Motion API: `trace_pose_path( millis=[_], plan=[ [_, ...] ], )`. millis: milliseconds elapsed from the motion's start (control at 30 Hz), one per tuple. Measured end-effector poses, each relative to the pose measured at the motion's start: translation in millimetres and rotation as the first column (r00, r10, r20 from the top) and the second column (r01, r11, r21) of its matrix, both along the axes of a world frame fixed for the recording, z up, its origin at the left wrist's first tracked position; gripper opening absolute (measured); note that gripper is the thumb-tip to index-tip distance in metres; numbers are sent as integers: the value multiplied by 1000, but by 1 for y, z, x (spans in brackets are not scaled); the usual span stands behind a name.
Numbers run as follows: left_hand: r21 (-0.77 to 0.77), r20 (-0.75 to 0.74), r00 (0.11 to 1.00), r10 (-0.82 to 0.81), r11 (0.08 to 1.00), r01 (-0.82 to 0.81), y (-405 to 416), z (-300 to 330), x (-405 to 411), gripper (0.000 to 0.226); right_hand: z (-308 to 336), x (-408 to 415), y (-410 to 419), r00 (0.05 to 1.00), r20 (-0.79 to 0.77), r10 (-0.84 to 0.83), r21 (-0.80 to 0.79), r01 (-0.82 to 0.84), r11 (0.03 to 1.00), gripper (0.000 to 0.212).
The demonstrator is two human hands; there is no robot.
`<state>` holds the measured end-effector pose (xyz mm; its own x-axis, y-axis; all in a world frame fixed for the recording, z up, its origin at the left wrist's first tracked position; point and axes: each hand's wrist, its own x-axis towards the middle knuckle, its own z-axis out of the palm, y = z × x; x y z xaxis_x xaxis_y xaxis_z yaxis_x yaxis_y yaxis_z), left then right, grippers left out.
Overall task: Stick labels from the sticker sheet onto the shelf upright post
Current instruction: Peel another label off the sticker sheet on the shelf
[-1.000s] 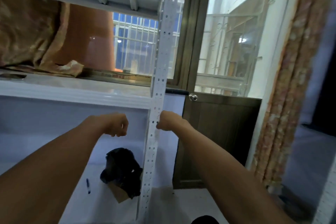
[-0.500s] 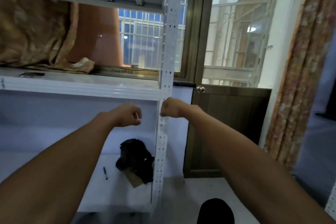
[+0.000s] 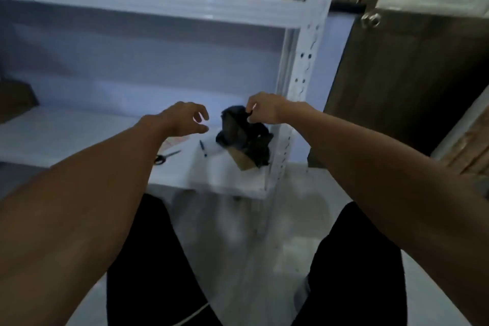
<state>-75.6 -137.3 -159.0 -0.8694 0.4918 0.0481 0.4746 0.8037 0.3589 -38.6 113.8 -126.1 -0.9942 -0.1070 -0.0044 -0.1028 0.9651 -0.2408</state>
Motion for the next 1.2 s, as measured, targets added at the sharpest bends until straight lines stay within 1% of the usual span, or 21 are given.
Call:
trace_pose_path(
  millis=[100,233,300,400,533,633,733,867,1000,1133,1200],
  plan=[
    [-16,71,997,43,999,-42,-16,-37,-9,32,-35,-16,-14,997,76,27,-11,-26,1000,32],
    [-36,134,987,84,996,-80,-29,-79,-23,35,-77,-34,-32,985,144,93,-16,-92,996,31],
    [-63,153,982,111,993,-102,-35,-97,-30,35,-95,-46,-37,978,179,109,-7,-109,994,34],
    [-100,155,972,177,982,-163,-50,-117,-44,36,-119,-71,-45,968,212,131,-13,-131,991,31],
    [-112,142,959,247,966,-232,-73,-138,-75,40,-152,-112,-61,963,231,142,-51,-134,990,39],
    [-123,133,950,283,956,-267,-90,-154,-104,33,-173,-141,-79,959,236,156,-94,-137,986,41],
    [-136,147,935,322,943,-303,-108,-172,-141,29,-199,-180,-103,950,237,205,-83,-190,978,41],
    [-97,189,895,405,914,-393,-128,-201,-196,39,-227,-247,-138,935,282,215,-93,-196,976,37],
    [0,203,858,473,876,-483,-144,-230,-249,37,-253,-310,-174,949,209,235,-89,-221,971,40],
    [-16,134,849,511,858,-513,-148,-258,-291,35,-283,-362,-197,962,148,231,-54,-226,973,41],
    [-39,85,850,519,854,-518,-145,-271,-306,38,-299,-382,-204,979,115,171,-28,-169,985,41]
  ],
)
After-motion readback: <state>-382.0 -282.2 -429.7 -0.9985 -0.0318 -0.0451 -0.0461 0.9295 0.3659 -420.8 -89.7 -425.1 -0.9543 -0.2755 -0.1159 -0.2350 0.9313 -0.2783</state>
